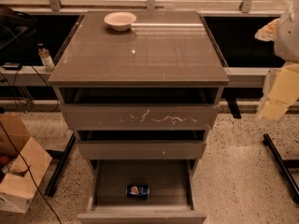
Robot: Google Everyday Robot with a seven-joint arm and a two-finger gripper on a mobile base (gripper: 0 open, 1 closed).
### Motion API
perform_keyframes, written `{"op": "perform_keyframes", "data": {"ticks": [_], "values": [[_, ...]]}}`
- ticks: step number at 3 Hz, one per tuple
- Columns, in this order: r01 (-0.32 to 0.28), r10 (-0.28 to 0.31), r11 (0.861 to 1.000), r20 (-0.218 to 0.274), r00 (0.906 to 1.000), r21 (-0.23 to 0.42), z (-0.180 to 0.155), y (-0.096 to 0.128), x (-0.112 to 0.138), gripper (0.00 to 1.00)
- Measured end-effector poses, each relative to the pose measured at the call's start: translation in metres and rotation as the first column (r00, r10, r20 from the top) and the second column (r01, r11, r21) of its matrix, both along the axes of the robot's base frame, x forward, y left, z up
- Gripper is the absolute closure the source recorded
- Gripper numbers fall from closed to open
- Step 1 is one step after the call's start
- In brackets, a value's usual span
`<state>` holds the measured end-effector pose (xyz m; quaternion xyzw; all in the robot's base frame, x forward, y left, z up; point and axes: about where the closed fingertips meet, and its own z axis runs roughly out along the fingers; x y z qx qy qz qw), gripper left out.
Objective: Pick pepsi can from bottom drawer and place on counter
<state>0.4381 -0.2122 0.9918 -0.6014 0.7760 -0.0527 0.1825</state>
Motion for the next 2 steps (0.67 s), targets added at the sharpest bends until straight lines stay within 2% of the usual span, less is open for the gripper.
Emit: {"op": "perform_keyframes", "data": {"ticks": [1, 2], "values": [[0.0, 0.0, 1.0, 0.0, 1.0, 0.0, 0.0, 0.0, 0.0, 0.0], [-0.032, 0.034, 0.998, -0.022, 0.9992, 0.053, -0.016, 0.017, -0.001, 0.0]]}}
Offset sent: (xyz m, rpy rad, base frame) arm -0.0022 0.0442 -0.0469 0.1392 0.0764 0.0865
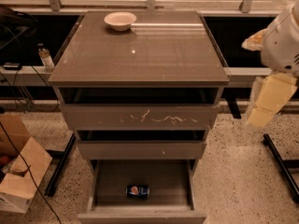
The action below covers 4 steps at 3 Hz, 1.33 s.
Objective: Pick pepsi can from bottom drawer and place on counter
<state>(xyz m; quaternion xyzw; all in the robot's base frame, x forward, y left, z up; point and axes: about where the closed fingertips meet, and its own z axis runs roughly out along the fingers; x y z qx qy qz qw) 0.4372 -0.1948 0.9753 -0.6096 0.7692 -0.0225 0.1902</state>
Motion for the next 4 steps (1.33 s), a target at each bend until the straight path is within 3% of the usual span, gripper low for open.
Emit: {"op": "perform_keyframes", "data": {"ticks": [1, 2, 3, 4], "values": [[-0.061, 0.065, 0.993, -0.04, 0.9971, 0.096, -0.038, 0.031, -0.004, 0.0], [-0.08, 0.102, 0.968, -0.079, 0.9916, 0.24, -0.087, 0.06, -0.003, 0.0], [-0.057, 0.116, 0.915, -0.126, 0.9851, 0.4, -0.137, 0.082, 0.007, 0.0], [-0.018, 0.141, 0.878, -0.224, 0.9642, 0.478, -0.192, 0.098, 0.025, 0.0]]}}
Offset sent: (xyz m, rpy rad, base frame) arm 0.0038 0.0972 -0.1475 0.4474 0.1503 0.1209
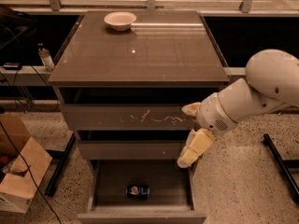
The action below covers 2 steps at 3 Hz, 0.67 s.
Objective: Pick pepsi can from bottom drawer and place on counter
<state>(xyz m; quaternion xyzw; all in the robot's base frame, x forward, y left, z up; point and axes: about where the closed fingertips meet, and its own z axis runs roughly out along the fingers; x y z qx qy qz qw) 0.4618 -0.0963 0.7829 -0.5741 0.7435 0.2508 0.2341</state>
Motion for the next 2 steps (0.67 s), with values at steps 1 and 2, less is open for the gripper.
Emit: {"op": "perform_keyframes", "data": {"ticks": [1, 2], "values": [[0.0, 0.0, 1.0, -0.002, 1.0, 0.001, -0.001, 0.0, 0.0, 0.0], [0.008, -0.008, 1.0, -0.046, 0.9989, -0.001, -0.037, 0.021, 0.007, 0.0]]}}
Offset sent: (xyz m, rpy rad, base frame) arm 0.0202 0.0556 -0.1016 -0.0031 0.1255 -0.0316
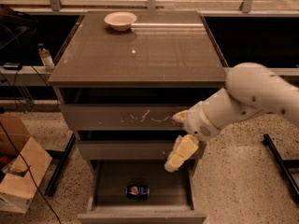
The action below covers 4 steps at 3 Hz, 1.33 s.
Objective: Pick pepsi can from bottom drawer and place on counter
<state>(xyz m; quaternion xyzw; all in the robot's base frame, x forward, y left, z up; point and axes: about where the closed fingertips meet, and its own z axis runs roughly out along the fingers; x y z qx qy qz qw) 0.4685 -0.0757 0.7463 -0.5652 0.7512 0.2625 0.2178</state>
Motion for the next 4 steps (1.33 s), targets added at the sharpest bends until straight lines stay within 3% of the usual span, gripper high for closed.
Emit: {"op": "perform_keyframes", "data": {"ticks": [1, 2, 3, 4], "values": [[0.016, -0.013, 0.998, -0.045, 0.9989, 0.06, -0.06, 0.034, 0.011, 0.0], [0.067, -0.054, 0.985, -0.088, 0.9946, 0.159, -0.123, 0.056, 0.02, 0.0], [0.141, -0.106, 0.947, -0.135, 0.9853, 0.288, -0.177, 0.063, 0.024, 0.0], [0.211, -0.147, 0.889, -0.184, 0.9719, 0.407, -0.225, 0.059, 0.027, 0.0]]}}
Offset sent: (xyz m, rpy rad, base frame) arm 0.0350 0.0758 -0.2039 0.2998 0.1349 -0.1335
